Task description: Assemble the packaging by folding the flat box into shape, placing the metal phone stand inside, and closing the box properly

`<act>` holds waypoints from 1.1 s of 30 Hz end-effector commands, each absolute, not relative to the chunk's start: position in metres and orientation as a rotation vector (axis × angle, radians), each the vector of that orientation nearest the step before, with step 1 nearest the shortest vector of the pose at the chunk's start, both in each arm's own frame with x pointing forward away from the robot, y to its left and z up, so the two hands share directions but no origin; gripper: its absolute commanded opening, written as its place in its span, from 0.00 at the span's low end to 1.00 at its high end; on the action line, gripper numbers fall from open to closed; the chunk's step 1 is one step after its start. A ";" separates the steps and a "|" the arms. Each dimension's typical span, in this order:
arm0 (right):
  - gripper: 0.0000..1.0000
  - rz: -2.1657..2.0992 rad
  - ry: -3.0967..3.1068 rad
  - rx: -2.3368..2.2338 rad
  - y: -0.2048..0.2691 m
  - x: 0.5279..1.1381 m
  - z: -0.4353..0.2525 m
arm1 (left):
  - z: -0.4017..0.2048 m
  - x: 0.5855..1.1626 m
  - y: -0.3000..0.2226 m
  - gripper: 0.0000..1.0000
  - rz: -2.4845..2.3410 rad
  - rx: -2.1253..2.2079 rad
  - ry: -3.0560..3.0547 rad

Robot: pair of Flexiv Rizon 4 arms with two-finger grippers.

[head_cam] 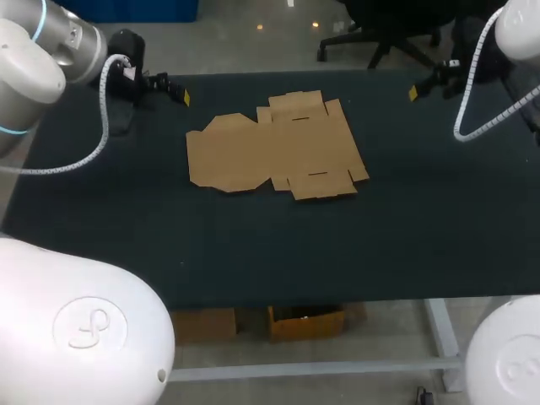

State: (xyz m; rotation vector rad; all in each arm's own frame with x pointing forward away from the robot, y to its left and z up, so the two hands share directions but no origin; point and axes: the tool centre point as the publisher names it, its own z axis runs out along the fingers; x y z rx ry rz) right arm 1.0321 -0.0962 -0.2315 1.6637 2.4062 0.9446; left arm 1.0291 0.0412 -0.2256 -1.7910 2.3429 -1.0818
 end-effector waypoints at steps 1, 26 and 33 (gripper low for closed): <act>1.00 0.943 2.418 1.666 -0.097 1.033 -0.230 | -0.223 1.031 0.041 1.00 -0.993 -1.819 2.421; 1.00 0.729 2.480 2.006 -0.100 1.024 -0.256 | -0.247 1.020 0.047 1.00 -1.004 -2.103 2.392; 1.00 0.681 2.484 2.151 -0.098 1.018 -0.270 | -0.263 1.020 0.046 1.00 -1.018 -2.249 2.373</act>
